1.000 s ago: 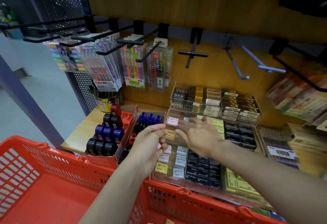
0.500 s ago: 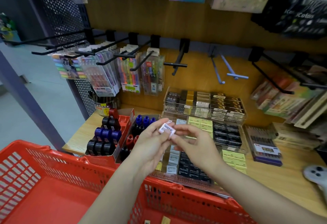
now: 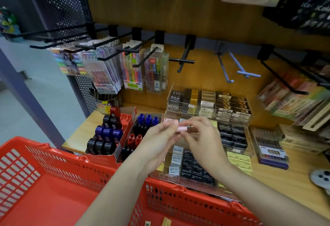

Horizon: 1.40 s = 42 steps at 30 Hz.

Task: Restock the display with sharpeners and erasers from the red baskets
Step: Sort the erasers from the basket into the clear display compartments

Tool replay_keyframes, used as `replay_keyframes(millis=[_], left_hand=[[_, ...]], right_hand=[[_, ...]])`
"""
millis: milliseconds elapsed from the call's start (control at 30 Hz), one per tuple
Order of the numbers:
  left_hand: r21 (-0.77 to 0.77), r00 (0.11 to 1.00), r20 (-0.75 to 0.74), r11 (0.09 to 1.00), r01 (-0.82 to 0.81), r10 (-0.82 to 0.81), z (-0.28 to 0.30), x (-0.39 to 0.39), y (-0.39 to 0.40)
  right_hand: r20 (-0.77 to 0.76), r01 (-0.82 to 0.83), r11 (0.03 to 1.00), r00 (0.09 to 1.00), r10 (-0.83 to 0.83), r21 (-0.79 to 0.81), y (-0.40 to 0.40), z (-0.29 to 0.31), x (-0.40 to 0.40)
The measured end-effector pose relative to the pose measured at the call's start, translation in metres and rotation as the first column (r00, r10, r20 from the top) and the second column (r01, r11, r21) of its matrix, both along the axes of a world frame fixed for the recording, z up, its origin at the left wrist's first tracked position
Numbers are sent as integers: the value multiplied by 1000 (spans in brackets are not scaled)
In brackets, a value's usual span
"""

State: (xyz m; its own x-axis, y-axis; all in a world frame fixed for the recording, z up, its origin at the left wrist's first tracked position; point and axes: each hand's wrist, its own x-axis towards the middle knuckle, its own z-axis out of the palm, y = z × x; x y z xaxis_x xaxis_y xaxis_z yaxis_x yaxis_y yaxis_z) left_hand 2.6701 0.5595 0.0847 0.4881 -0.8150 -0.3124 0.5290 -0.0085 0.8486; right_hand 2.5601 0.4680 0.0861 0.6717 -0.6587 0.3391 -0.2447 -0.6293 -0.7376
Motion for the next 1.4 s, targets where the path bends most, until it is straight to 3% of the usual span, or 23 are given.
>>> replay_keyframes(millis=[133, 233, 267, 333, 400, 467, 533, 633, 833, 1000, 1100, 1167, 1267, 1333, 1400], left_hand=[[31, 991, 130, 999, -29, 25, -4, 4, 3], [86, 950, 311, 996, -34, 6, -6, 6, 5], [143, 887, 461, 988, -63, -10, -8, 8, 5], [262, 596, 793, 953, -150, -124, -15, 14, 8], [342, 322, 904, 929, -145, -283, -27, 17, 13], [430, 205, 891, 897, -102, -404, -40, 19, 18], [454, 150, 887, 885, -104, -437, -49, 23, 21], [422, 114, 905, 900, -110, -411, -51, 30, 20], [397, 155, 912, 912, -102, -380, -54, 35, 19], [392, 156, 914, 914, -99, -375, -55, 35, 17], [409, 148, 906, 909, -74, -396, -54, 34, 19], [424, 125, 902, 903, -76, -413, -48, 29, 25], [384, 24, 923, 917, -109, -384, -42, 3, 44], [377, -24, 925, 923, -83, -380, -47, -21, 61], [452, 36, 892, 892, -24, -451, -59, -44, 84]], right_hand=[[3, -73, 987, 997, 73, 141, -4, 1, -2], [-43, -117, 991, 992, 120, 67, -11, 5, -3], [-71, -108, 994, 991, 109, 25, -15, 6, -2], [-155, -47, 997, 987, 36, -68, -28, 8, 6], [-251, -7, 991, 968, -27, -133, -40, 8, 19], [-329, 1, 991, 943, -47, -136, -49, 5, 37], [-397, -2, 991, 916, -53, -136, -51, 0, 56], [-456, -4, 981, 886, -87, -196, -49, -11, 77], [-584, 44, 970, 792, -179, -237, -49, -25, 93], [-634, -42, 923, 739, -229, -383, -50, -26, 102], [-521, -39, 943, 841, -147, -329, -49, -26, 93], [-263, -11, 945, 962, -79, -326, -37, -21, 68], [18, 35, 948, 999, -31, -315, -3, -23, 4], [10, 4, 974, 1000, -1, -227, 27, -47, -43], [-120, -69, 992, 991, 57, -102, 57, -81, -83]])
